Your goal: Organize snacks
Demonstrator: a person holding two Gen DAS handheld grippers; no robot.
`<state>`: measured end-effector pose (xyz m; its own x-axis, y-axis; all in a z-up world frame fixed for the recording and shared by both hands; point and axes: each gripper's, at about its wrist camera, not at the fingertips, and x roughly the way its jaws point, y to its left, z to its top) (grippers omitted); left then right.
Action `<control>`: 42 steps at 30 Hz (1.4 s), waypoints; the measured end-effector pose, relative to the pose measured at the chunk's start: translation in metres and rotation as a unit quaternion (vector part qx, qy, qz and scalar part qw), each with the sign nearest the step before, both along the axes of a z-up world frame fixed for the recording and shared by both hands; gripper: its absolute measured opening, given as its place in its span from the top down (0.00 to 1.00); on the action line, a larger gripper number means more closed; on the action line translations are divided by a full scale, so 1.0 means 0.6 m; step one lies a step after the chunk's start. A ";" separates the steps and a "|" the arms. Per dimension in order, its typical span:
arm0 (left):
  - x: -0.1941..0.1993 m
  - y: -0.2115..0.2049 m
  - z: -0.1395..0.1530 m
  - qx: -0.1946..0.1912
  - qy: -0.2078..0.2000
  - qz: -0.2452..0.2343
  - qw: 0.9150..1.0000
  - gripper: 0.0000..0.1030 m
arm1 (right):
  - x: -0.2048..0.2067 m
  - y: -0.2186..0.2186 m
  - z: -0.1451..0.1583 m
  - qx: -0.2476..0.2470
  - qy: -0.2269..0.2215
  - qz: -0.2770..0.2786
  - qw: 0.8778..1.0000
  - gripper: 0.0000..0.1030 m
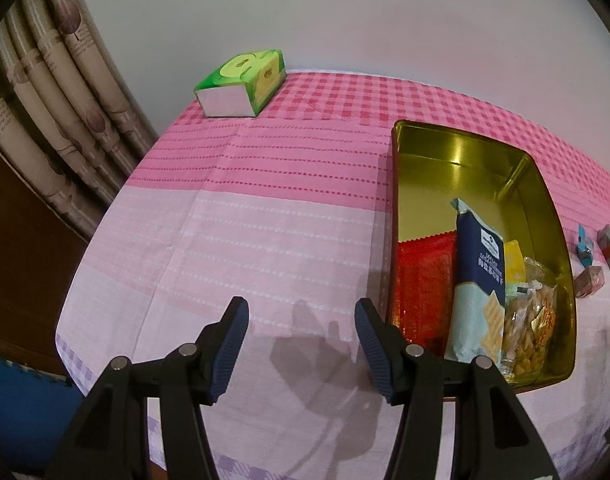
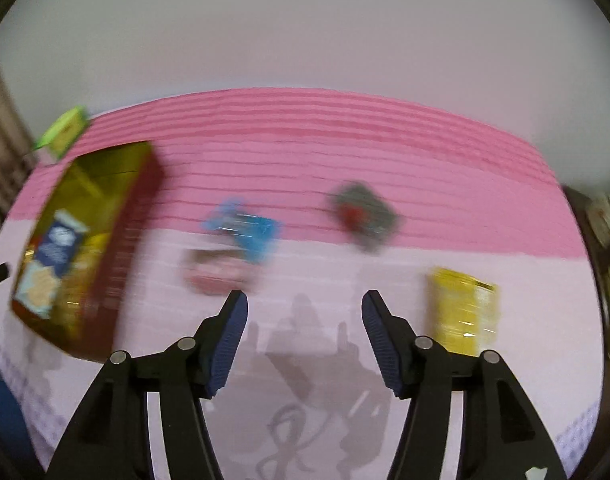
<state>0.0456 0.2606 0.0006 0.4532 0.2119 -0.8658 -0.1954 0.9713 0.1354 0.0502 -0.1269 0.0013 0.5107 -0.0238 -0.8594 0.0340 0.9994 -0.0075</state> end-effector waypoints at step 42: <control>0.033 -0.375 0.004 0.004 0.003 -0.257 0.967 0.45 | -0.014 -0.191 -0.097 0.024 0.040 0.058 0.997 0.30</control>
